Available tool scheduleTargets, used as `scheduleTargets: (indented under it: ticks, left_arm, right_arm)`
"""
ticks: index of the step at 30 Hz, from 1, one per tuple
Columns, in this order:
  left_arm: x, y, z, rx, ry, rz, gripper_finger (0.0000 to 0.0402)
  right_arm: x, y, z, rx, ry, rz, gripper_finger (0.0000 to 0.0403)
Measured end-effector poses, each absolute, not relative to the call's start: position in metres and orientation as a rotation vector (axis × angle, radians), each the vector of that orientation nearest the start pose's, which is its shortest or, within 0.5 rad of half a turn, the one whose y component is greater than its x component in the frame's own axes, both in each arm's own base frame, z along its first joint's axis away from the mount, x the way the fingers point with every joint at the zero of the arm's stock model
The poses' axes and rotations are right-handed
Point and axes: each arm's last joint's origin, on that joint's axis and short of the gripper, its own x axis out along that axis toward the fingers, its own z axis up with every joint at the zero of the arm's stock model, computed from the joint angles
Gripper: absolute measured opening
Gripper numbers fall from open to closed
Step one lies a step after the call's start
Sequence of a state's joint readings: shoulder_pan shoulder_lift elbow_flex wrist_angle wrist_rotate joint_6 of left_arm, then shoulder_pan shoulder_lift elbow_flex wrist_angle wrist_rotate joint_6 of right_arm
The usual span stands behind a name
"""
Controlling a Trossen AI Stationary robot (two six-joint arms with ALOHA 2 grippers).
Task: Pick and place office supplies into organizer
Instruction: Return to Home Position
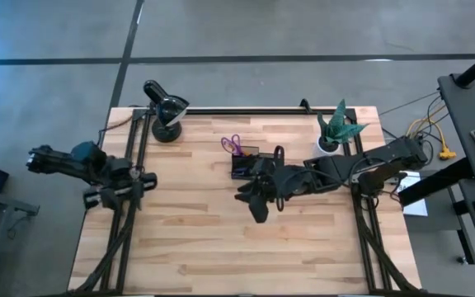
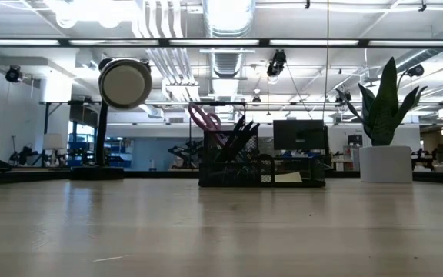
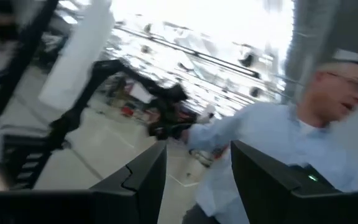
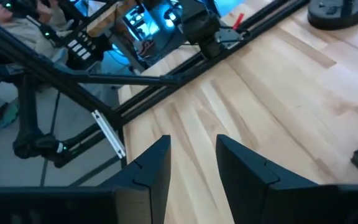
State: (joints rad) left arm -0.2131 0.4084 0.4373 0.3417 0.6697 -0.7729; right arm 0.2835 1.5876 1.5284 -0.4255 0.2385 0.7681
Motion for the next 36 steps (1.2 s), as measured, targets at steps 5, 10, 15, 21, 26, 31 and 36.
scheduleTargets:
  ticks: [5,10,15,21,26,31,36]
  left_arm:
    - [0.100,-0.039,0.287,-0.668,-0.074,-0.949,0.0162]
    - [0.093,-0.038,0.268,-0.688,-0.218,-1.022,0.0162]
    - [0.089,-0.037,0.248,-0.749,-0.238,-1.039,0.0162]
    - [0.090,-0.036,0.236,-0.753,-0.219,-1.017,0.0162]
    - [0.091,-0.037,0.232,-0.713,-0.231,-1.001,0.0162]
    - [0.092,-0.037,0.227,-0.680,-0.224,-0.980,0.0162]
    - [0.098,-0.037,0.219,-0.615,-0.201,-0.877,0.0162]
  right_arm:
    - [0.346,0.093,0.369,0.612,0.430,-0.150,0.0125]
    - [0.346,0.093,0.369,0.591,0.432,-0.144,0.0127]
    - [0.346,0.093,0.368,0.579,0.438,-0.140,0.0122]
    - [0.345,0.093,0.366,0.561,0.468,-0.115,0.0122]
    - [0.337,0.090,0.358,0.586,0.548,-0.158,0.0121]
    - [0.329,0.088,0.348,0.612,0.542,-0.113,0.0119]
    - [0.314,0.081,0.322,0.673,0.437,-0.050,0.0123]
